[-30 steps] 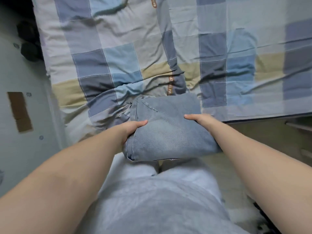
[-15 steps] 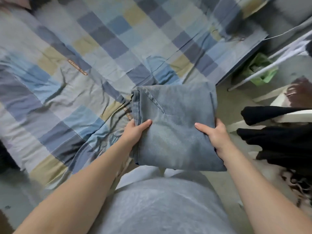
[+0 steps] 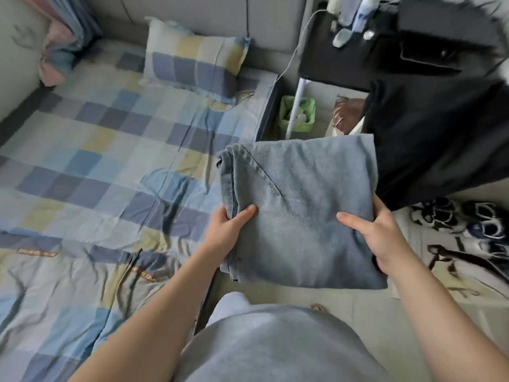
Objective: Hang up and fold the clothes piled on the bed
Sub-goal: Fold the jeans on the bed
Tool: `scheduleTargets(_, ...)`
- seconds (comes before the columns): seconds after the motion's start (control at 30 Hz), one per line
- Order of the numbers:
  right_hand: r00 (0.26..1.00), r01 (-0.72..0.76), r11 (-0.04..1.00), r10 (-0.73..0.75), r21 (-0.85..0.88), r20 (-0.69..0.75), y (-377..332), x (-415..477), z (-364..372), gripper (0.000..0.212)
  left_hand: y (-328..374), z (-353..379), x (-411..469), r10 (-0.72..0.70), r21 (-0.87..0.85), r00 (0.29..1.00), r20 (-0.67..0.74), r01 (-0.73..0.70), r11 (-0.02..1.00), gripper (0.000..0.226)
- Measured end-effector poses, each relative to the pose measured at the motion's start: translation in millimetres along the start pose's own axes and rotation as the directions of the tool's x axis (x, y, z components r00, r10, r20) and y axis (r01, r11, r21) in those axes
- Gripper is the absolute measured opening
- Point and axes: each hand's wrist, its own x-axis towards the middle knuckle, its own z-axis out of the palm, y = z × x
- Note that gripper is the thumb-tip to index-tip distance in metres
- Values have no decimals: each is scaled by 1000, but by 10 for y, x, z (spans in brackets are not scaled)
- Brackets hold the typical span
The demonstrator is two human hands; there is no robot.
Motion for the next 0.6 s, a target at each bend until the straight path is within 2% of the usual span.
scheduleTargets(0.17, 991, 4, 995, 10, 103, -134, 3, -102, -1234, 52, 292, 1207, -35, 55, 51, 985, 166, -64, 997, 31)
scheduleTargets(0.23, 981, 8, 993, 16, 119, -194, -4, -151, -1742, 55, 386, 1722, -28, 81, 73, 966, 247, -102, 992, 29)
scheduleTargets(0.33, 952, 10, 991, 32, 136, -304, 37, -276, -2472, 49, 485, 2494, -71, 104, 123, 929, 356, -157, 980, 26)
scheduleTargets(0.6, 832, 77, 959, 90, 274, -548, 141, -487, -3716, 42, 879, 4198, 56, 119, 224, 773, 623, -321, 920, 23)
